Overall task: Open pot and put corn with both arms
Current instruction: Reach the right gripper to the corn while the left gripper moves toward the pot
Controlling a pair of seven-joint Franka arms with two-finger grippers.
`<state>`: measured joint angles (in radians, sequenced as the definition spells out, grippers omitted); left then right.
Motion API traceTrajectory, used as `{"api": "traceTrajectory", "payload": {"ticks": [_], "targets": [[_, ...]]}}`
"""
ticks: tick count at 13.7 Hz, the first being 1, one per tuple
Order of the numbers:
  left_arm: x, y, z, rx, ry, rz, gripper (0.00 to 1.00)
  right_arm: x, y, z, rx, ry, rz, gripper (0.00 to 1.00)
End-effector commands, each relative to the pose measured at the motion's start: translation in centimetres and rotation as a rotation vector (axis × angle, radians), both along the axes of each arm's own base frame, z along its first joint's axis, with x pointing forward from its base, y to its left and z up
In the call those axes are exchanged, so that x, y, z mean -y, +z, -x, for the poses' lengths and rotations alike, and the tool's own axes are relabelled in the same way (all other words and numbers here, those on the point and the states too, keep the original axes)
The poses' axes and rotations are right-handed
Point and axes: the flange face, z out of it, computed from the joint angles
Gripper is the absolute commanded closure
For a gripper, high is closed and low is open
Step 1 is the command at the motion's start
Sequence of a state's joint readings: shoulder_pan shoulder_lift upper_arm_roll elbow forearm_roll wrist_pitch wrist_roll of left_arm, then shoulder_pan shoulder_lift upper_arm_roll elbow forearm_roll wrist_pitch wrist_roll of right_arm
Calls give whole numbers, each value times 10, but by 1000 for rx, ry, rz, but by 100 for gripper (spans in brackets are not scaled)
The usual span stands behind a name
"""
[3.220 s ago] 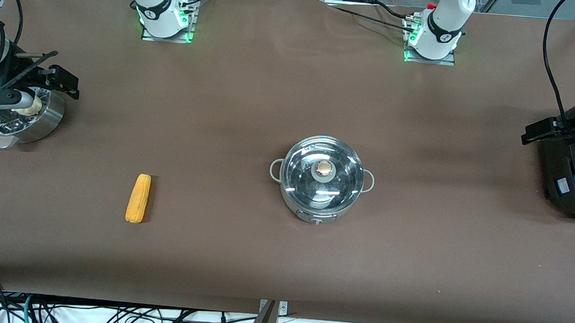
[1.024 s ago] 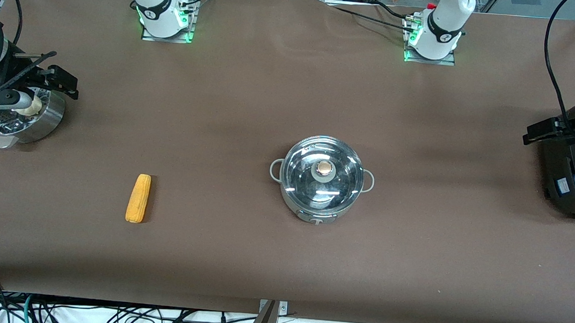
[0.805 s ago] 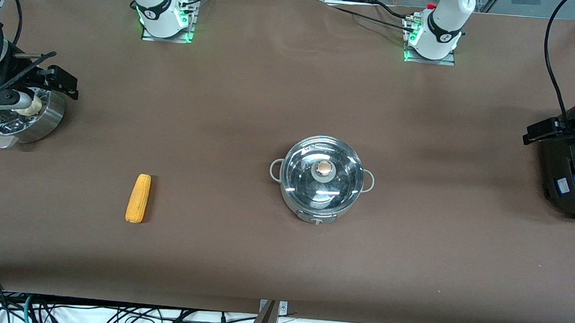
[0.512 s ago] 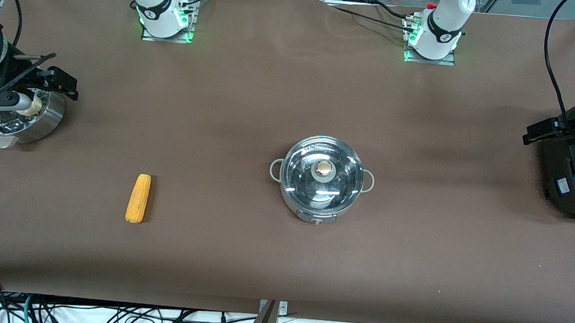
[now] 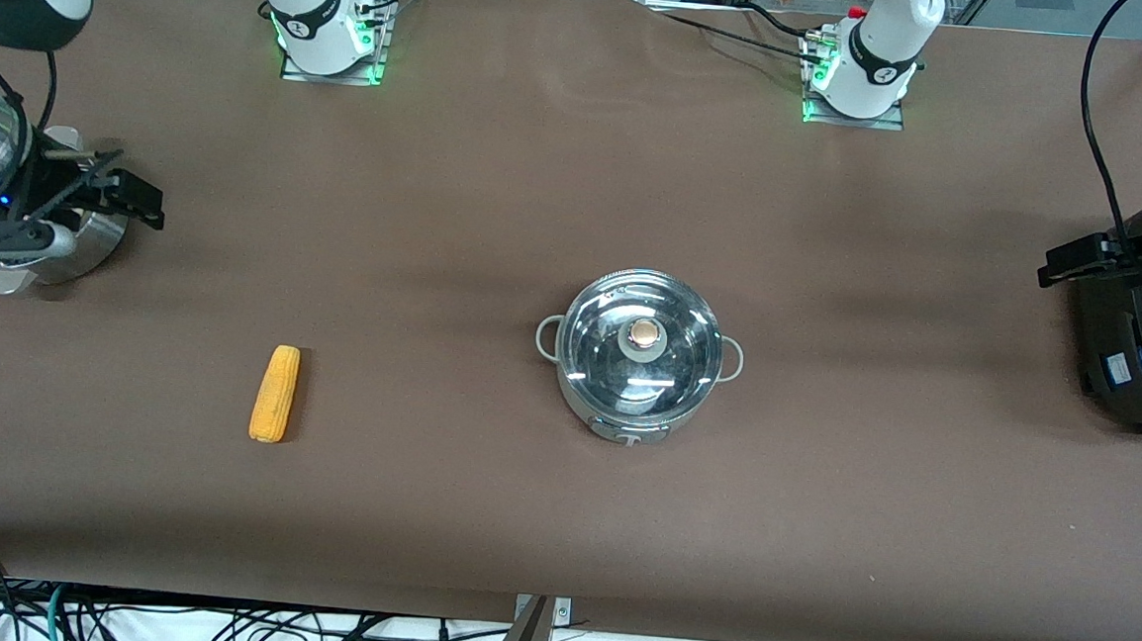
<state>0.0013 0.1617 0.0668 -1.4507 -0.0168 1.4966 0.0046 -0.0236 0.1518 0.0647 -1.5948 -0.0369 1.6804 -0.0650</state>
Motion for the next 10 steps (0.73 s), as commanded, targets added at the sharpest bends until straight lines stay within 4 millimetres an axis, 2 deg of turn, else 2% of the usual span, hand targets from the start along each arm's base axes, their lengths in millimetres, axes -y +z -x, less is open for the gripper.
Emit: {"api": "traceTrajectory", "payload": {"ticks": [1,5,7,10], "targets": [[-5,2,1,-2,-16,-2,0,4,-37,-31,16,2,-23,0],[-4,2,1,-3,-18,-10,0,-2,-100,-63,55,-4,-32,0],[-5,-20,-7,-43,-16,-9,0,-5,-140,-77,62,0,-39,0],[-2,-22,-7,-51,-12,-10,0,-9,-198,-90,59,-16,-73,0]]}}
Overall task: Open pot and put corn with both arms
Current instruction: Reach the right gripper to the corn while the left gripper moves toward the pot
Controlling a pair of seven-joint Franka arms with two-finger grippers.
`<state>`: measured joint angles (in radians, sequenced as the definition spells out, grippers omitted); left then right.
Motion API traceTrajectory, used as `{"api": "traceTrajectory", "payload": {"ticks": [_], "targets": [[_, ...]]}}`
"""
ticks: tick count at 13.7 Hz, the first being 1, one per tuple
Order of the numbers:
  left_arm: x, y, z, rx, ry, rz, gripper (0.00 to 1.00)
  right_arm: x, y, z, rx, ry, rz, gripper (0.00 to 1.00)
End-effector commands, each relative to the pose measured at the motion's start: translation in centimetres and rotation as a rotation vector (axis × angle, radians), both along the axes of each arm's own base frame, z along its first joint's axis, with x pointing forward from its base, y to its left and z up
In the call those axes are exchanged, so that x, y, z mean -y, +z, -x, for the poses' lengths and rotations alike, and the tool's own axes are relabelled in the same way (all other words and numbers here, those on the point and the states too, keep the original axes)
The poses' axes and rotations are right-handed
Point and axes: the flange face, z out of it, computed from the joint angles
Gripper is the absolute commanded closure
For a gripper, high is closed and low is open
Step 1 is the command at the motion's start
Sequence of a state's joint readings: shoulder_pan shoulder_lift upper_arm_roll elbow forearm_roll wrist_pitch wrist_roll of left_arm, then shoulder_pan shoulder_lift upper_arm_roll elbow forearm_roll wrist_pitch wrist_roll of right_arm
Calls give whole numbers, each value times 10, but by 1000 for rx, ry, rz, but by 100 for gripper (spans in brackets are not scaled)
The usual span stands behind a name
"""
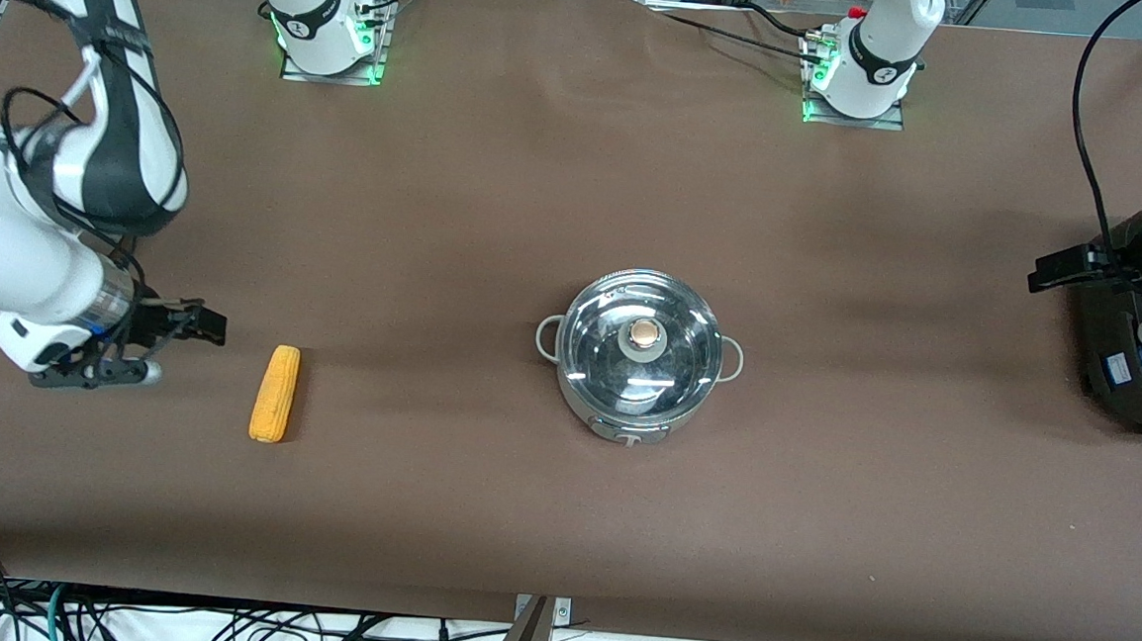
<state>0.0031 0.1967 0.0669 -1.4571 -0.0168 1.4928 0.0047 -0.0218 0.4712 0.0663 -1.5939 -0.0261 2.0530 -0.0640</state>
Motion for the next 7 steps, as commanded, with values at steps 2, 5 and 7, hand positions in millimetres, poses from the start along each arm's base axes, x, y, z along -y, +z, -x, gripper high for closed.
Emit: {"api": "traceTrajectory", "payload": {"ticks": [2,5,7], "targets": [[13,-1,0,-13,-3,-3,0,-6,-56,-16,-3,-42,-79,0],[68,-11,-3,-37,82,40,0,-17,-90,-22,27,-32,-82,0],[112,-15,-4,-58,141,115,0,-23,-113,-25,50,-27,-83,0]]}}
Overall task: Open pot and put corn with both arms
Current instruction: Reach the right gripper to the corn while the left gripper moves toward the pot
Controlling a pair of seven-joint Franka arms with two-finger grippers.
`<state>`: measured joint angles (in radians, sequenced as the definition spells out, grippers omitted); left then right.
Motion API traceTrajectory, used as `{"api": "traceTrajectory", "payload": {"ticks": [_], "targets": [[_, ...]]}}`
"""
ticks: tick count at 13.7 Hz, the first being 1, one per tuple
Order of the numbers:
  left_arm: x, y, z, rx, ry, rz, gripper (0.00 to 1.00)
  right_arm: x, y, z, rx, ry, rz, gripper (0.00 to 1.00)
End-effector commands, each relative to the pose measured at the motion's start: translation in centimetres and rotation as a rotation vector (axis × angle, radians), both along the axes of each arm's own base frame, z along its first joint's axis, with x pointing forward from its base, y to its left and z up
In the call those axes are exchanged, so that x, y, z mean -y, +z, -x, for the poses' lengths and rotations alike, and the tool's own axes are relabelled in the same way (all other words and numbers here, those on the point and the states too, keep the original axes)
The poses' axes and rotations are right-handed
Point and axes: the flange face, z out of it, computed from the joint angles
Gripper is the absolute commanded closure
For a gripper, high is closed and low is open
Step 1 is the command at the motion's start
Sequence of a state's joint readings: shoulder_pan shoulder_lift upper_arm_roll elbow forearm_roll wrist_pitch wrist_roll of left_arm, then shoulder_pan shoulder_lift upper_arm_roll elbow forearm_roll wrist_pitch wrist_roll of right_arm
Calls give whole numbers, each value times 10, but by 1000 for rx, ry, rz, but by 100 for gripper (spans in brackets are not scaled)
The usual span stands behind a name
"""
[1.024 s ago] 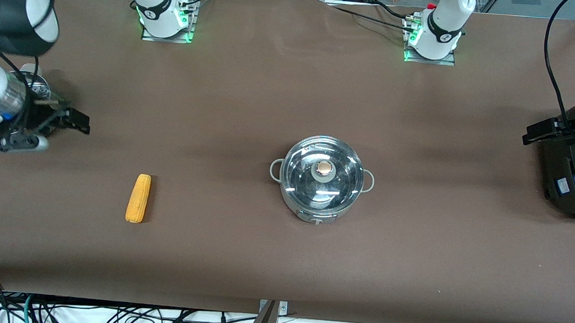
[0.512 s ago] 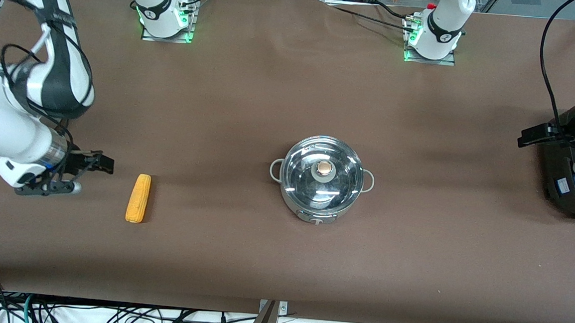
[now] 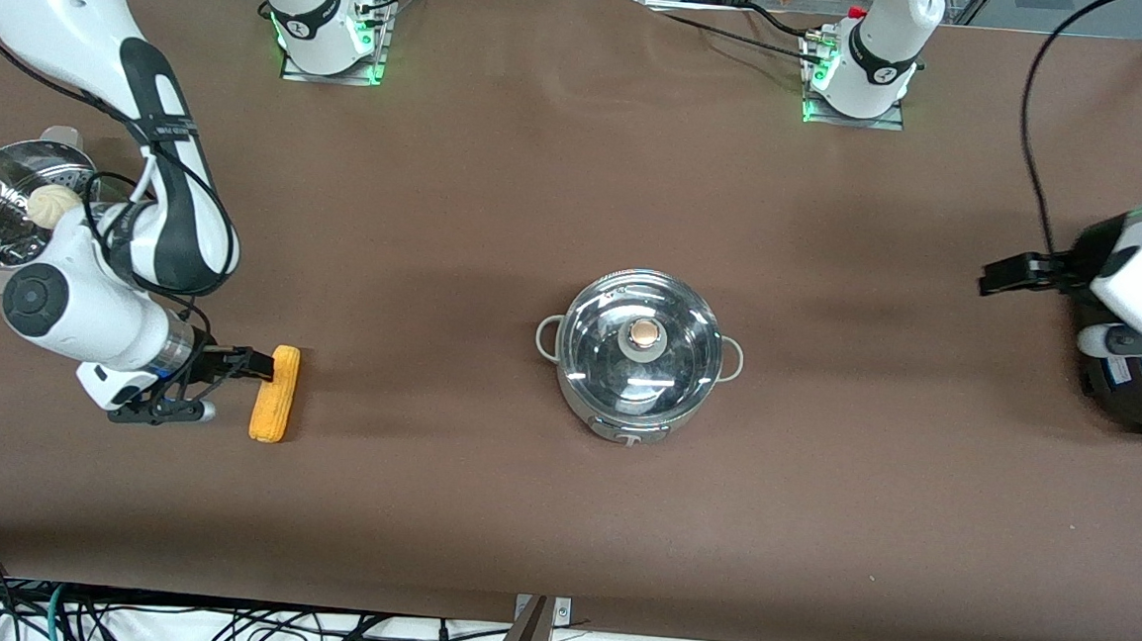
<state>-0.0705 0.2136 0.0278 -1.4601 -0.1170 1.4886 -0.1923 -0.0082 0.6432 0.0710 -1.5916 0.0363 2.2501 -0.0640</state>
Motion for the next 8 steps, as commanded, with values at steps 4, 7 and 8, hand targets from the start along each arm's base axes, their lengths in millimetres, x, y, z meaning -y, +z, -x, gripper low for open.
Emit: {"api": "traceTrajectory", "payload": {"ticks": [4,7,8], "targets": [[156,-25,7,-22,39,15,0,-18,-41,-12,69,5,-18,0],[226,-61,5,20,23,10,0,-19,-53,-12,83,5,-19,0],[243,-71,4,34,25,12,0,-19,-56,-13,87,4,-19,0]]}}
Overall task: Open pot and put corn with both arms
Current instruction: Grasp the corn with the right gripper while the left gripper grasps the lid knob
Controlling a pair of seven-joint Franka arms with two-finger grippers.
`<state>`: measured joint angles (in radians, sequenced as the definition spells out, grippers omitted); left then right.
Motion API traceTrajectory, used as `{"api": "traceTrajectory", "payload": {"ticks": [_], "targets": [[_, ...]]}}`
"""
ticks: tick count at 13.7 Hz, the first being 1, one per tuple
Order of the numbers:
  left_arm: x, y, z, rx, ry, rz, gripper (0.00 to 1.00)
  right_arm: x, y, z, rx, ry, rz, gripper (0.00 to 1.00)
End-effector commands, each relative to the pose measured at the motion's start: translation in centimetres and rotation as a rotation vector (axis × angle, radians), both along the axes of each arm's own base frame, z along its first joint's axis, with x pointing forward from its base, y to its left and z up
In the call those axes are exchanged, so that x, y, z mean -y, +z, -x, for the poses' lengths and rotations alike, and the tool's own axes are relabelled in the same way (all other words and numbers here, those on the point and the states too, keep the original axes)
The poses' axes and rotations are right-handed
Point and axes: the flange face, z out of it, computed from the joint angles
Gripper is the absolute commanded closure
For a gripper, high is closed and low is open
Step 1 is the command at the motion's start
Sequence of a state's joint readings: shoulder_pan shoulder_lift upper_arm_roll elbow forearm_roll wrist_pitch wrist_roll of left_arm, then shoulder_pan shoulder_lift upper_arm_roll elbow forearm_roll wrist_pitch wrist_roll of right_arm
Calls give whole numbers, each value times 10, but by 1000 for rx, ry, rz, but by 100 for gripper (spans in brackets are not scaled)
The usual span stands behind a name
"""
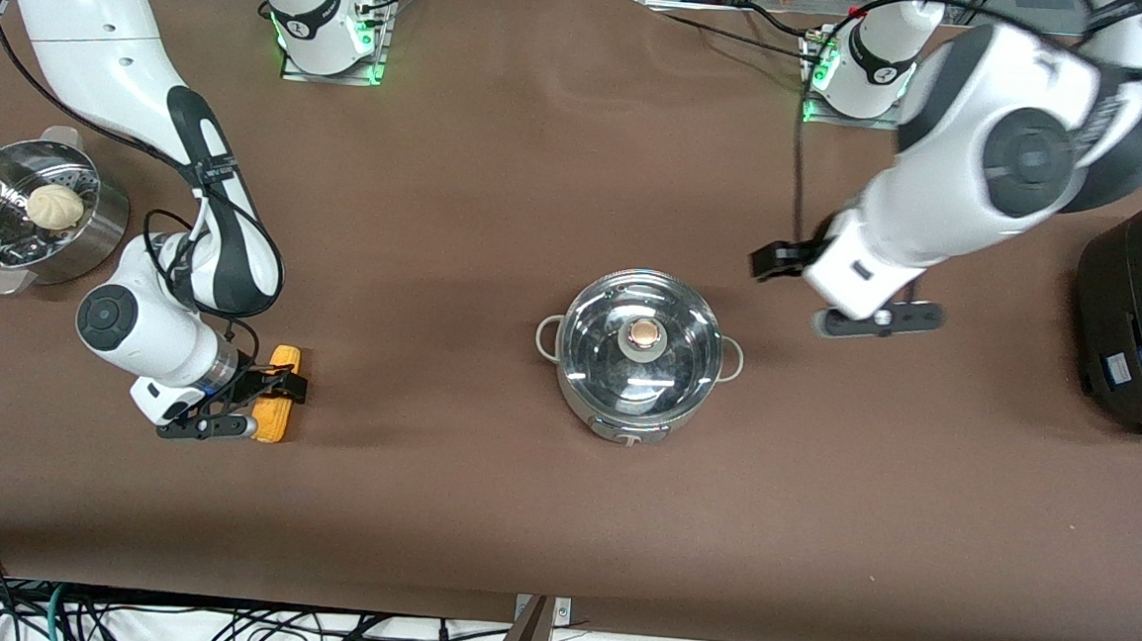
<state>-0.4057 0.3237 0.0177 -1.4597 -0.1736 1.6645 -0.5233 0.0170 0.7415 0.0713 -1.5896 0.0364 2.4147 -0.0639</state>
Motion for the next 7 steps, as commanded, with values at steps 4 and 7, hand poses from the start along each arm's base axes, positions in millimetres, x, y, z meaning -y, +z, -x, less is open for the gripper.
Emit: {"api": "traceTrajectory", "payload": {"ticks": [4,7], "targets": [[74,-44,-15,23,36,-6,0,-1,-15,-6,25,-14,-15,3],[110,-65,-11,47,90,-8,0,-1,-22,-3,15,-11,-15,63]]}}
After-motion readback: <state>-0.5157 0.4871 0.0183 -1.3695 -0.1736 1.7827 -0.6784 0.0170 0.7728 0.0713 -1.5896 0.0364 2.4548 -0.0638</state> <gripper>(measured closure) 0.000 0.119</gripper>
